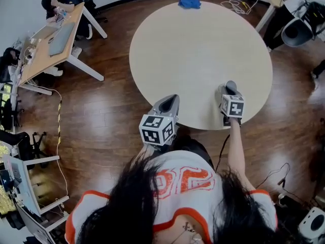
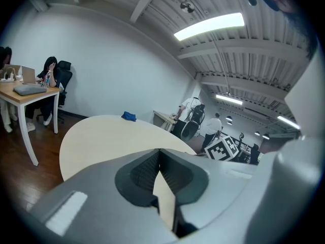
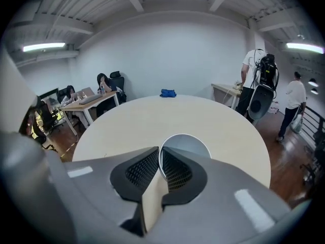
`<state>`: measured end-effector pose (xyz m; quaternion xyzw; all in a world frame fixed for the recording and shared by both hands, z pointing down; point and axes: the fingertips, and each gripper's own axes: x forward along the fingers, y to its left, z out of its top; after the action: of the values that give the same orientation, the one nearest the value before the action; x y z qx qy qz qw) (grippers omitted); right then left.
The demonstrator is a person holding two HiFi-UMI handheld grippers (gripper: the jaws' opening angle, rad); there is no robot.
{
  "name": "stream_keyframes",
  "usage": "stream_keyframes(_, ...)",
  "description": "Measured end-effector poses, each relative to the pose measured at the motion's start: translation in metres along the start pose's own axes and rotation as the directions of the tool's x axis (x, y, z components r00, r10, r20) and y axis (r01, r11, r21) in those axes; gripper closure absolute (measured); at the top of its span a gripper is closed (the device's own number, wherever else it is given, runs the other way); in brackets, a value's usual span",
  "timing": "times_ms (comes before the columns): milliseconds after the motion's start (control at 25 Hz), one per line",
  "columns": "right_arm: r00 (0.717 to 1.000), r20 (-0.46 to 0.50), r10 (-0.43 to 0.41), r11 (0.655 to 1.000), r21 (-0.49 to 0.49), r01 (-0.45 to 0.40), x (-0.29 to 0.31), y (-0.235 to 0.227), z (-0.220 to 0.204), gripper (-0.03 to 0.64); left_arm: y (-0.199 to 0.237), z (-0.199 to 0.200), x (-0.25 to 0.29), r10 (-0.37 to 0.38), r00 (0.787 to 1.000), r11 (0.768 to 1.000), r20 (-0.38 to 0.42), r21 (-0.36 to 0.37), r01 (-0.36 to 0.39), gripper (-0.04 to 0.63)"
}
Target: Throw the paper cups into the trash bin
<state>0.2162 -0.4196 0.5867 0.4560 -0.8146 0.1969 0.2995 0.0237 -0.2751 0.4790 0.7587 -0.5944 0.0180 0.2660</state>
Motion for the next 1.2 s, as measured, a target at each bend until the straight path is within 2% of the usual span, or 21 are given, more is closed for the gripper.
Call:
stream_keyframes(280,0.998,0.040,0.044,0.999,0.021,-0.044,-0.035,0.055,-0.008,0.589,0.001,-0.003,-0.018,-0.047,0.999,0.999,-0.003,0.008,0.047,0.595)
stream_keyframes(640,0.995,0.092,0.049,0.995,0.085,-0.057,-0.088,0.127,-0.023,0.589,0.008,-0.012,-0.057,-0.111,0.994,0.994,-0.023,0.015,0.111,0.595)
stream_keyframes(880,0.993,0.107,0.055,0.991,0.112,-0.067,-0.114,0.189,-0.051,0.589,0.026,-0.029,-0.094,-0.141,0.988,0.990,-0.059,0.023,0.142,0.595)
stream_keyframes(1200,0.996,0.083,0.036,0.988,0.146,-0.048,-0.145,0.224,-0.093,0.589,0.017,-0.053,-0.121,-0.193,0.976,0.980,-0.102,0.022,0.196,0.595)
